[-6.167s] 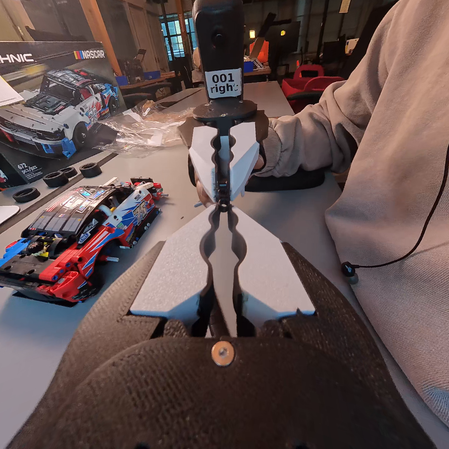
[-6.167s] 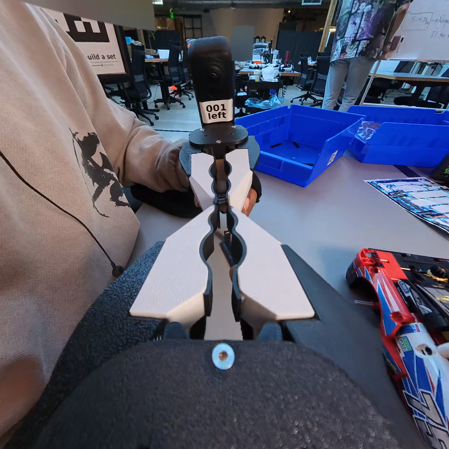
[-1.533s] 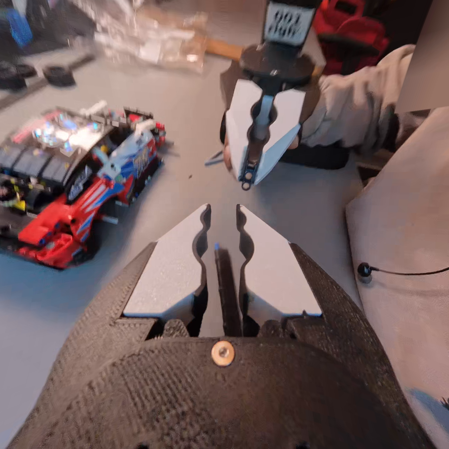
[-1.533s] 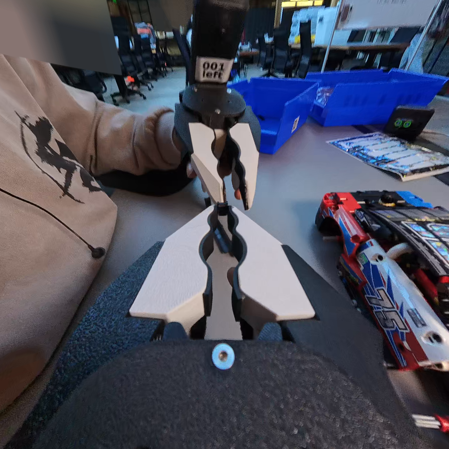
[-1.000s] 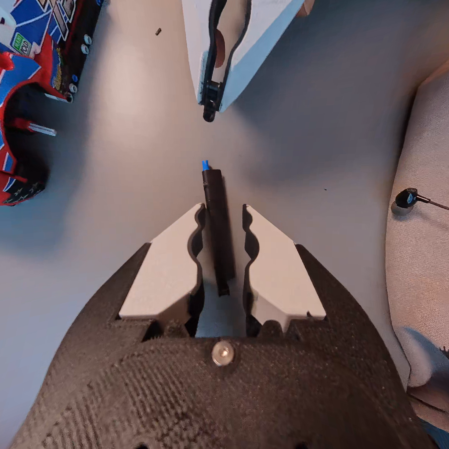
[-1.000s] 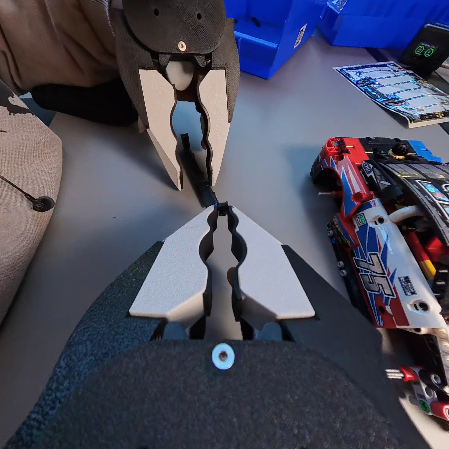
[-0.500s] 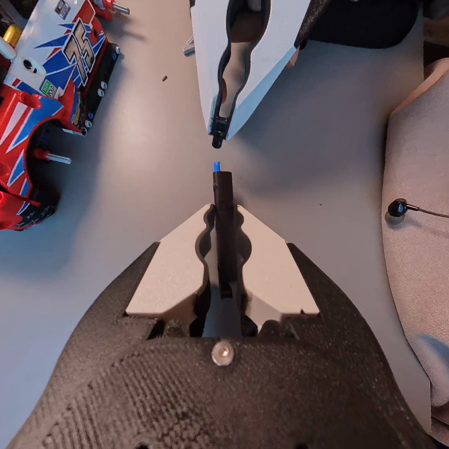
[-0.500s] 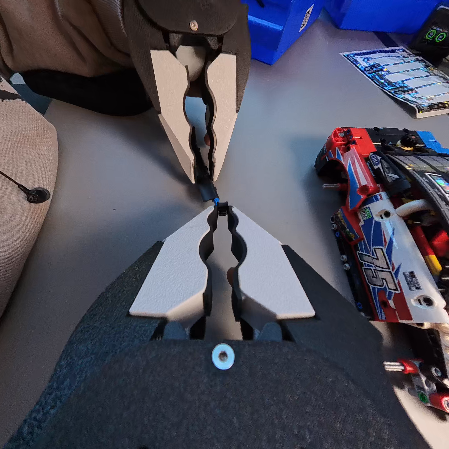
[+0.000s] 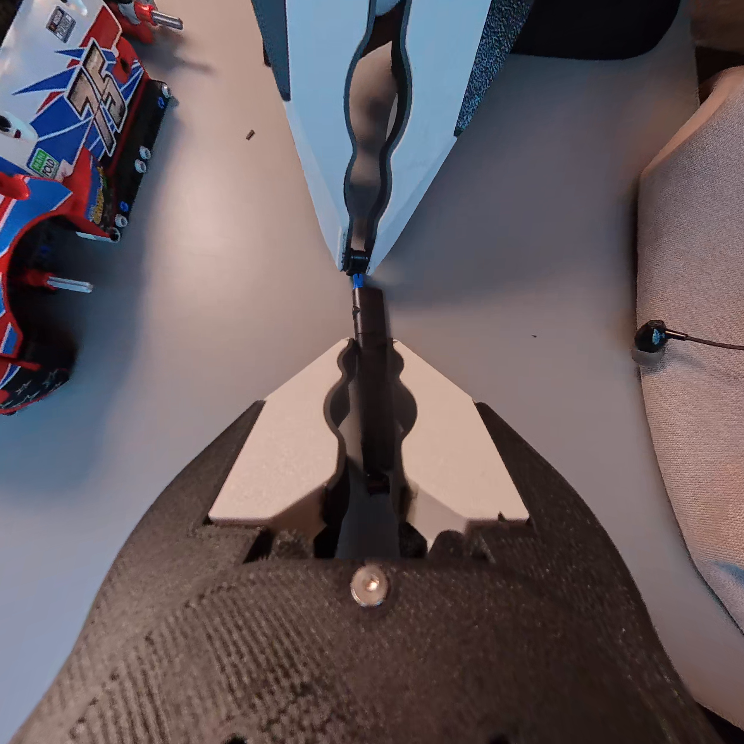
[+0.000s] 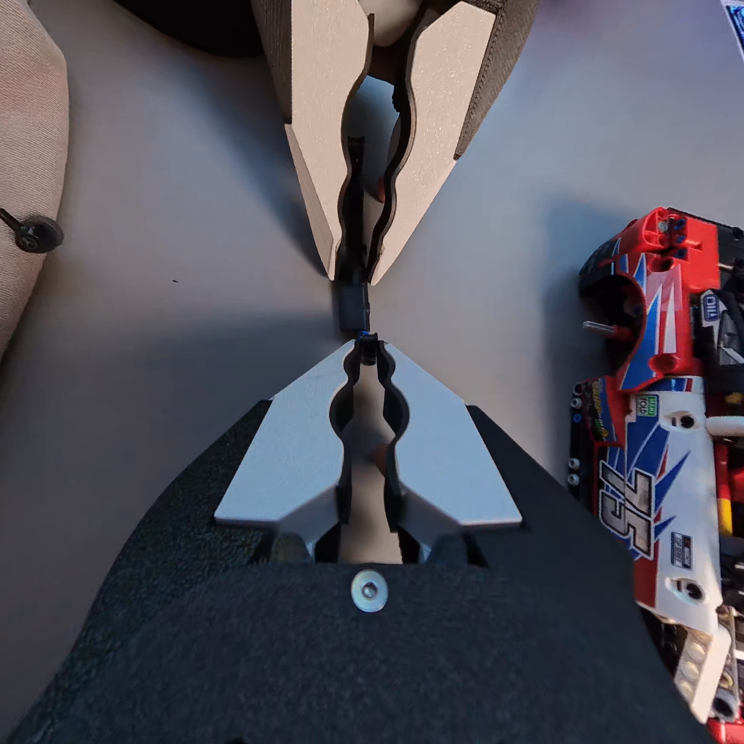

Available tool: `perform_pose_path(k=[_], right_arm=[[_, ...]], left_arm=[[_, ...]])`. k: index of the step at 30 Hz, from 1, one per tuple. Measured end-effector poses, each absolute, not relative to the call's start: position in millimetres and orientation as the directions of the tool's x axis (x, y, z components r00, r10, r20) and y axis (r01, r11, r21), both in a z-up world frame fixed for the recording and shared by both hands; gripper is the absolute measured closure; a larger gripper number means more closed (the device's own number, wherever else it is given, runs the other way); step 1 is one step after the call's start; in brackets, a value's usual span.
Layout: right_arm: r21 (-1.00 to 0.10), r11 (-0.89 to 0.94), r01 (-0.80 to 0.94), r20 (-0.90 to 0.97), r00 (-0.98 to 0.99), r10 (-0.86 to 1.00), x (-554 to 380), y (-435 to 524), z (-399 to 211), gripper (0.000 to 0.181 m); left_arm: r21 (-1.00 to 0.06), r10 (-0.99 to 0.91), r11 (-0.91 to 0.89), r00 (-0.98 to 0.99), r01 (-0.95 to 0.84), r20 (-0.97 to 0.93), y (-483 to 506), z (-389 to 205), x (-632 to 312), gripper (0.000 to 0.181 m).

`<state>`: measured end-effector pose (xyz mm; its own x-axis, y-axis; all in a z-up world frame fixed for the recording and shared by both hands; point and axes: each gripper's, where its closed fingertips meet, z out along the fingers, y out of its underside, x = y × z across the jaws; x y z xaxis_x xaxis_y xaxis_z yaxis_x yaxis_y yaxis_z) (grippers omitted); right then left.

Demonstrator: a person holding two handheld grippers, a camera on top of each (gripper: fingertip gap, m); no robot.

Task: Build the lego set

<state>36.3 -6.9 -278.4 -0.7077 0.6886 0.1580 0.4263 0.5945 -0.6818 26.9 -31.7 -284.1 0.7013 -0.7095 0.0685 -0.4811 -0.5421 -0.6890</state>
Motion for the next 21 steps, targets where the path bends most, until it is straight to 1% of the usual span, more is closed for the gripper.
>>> perform_pose_path(k=[1,6,21], right_arm=[[-0.683,0.594,0.425,0.153,-0.712,0.685,36,-8,-278,0.176],[-0.712,0.574,0.405,0.144,-0.715,0.684,37,-13,-276,0.176],[-0.722,0.565,0.4,0.16,-0.699,0.697,41,-12,-275,0.176]], left_arm=[[-0.692,-0.71,-0.54,0.701,-0.479,0.069,-32,-284,27,0.168],[-0.693,-0.723,-0.528,0.688,-0.491,0.063,-33,-284,32,0.168],[-0.699,-0.74,-0.496,0.672,-0.514,0.032,-34,-285,38,0.168]])
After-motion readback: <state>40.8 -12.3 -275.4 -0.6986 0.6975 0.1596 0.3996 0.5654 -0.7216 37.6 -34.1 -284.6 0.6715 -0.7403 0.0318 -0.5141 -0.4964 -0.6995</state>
